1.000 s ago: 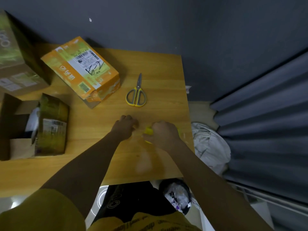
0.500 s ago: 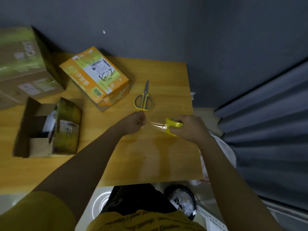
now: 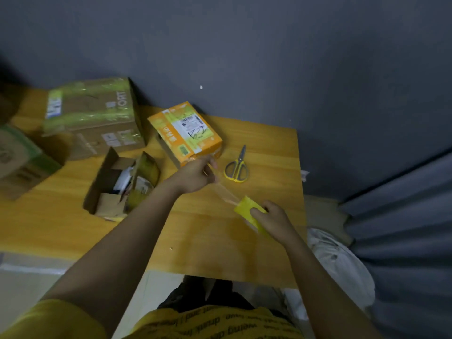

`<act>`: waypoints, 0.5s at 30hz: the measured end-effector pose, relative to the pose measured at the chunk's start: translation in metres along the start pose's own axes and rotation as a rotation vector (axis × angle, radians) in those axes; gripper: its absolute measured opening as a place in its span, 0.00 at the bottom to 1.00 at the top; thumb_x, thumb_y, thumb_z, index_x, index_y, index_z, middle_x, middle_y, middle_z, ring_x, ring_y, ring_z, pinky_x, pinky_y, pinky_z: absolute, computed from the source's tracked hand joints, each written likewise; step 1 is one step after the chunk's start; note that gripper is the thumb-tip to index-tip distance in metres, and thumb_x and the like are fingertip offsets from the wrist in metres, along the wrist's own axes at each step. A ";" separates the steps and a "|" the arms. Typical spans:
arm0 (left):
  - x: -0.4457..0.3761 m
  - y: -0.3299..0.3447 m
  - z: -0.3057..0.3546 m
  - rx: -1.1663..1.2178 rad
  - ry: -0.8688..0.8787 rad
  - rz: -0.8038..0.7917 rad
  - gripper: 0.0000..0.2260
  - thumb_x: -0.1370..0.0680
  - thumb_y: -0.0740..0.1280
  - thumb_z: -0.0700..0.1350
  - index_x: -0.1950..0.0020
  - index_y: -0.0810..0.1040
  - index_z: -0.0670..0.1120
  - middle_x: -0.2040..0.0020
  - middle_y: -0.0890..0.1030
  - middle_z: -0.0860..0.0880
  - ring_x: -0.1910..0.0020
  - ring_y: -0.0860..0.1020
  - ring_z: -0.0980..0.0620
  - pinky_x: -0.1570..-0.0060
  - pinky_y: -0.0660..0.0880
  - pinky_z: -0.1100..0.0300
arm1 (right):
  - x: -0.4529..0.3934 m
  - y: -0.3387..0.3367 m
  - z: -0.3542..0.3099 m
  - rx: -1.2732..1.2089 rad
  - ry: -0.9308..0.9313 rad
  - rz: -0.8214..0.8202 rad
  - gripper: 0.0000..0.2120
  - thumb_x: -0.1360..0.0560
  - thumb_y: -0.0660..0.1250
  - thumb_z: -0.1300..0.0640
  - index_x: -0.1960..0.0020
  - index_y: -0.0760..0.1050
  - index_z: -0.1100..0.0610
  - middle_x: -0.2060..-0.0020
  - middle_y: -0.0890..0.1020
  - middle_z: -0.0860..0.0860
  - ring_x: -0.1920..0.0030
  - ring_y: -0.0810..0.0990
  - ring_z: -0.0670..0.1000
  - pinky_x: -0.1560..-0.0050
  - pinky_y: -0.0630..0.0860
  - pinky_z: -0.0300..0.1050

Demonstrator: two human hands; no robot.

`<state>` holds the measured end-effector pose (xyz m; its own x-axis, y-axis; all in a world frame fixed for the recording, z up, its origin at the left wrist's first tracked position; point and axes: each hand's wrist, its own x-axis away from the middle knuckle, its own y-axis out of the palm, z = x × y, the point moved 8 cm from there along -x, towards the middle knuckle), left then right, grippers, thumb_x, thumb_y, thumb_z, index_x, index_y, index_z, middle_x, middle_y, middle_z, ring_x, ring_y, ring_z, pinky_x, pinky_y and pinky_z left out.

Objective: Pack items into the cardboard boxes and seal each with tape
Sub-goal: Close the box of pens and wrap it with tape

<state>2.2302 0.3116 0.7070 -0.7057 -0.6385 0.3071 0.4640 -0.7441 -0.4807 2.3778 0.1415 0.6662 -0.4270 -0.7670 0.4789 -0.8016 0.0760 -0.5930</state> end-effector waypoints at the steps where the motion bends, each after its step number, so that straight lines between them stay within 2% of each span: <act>1: 0.007 -0.007 -0.001 -0.002 0.004 0.027 0.08 0.23 0.69 0.41 0.49 0.71 0.47 0.61 0.78 0.51 0.61 0.76 0.51 0.56 0.74 0.52 | -0.001 0.009 -0.002 -0.005 -0.001 0.002 0.17 0.24 0.66 0.53 0.65 0.60 0.55 0.69 0.63 0.50 0.68 0.64 0.50 0.68 0.57 0.47; 6: 0.045 -0.040 -0.013 0.000 0.010 0.162 0.08 0.24 0.71 0.40 0.49 0.72 0.45 0.62 0.77 0.52 0.62 0.75 0.54 0.58 0.72 0.57 | -0.005 0.063 -0.022 -0.023 0.013 -0.078 0.18 0.25 0.68 0.52 0.67 0.63 0.54 0.70 0.68 0.49 0.65 0.69 0.50 0.69 0.61 0.43; 10: 0.069 -0.069 -0.031 -0.019 0.007 0.195 0.08 0.24 0.71 0.42 0.48 0.73 0.47 0.60 0.77 0.51 0.57 0.77 0.51 0.55 0.73 0.56 | -0.002 0.098 -0.052 -0.010 0.002 -0.159 0.19 0.25 0.68 0.45 0.67 0.67 0.55 0.69 0.72 0.49 0.67 0.71 0.47 0.67 0.64 0.43; 13: 0.084 -0.092 -0.051 -0.013 -0.001 0.208 0.08 0.24 0.71 0.42 0.51 0.73 0.50 0.59 0.76 0.52 0.56 0.77 0.52 0.53 0.73 0.54 | 0.003 0.122 -0.074 -0.024 -0.023 -0.173 0.20 0.26 0.67 0.40 0.55 0.79 0.59 0.57 0.83 0.55 0.57 0.81 0.52 0.55 0.75 0.48; 15: 0.094 -0.108 -0.063 0.001 0.005 0.205 0.07 0.24 0.71 0.42 0.51 0.74 0.50 0.59 0.77 0.51 0.57 0.77 0.52 0.55 0.74 0.56 | 0.009 0.139 -0.090 -0.049 -0.022 -0.172 0.23 0.26 0.67 0.40 0.49 0.79 0.60 0.53 0.83 0.57 0.53 0.81 0.54 0.49 0.76 0.53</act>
<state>2.0802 0.3449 0.7360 -0.5992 -0.7754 0.1993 0.5987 -0.5993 -0.5314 2.2249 0.2029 0.6463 -0.2729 -0.7849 0.5563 -0.8816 -0.0274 -0.4711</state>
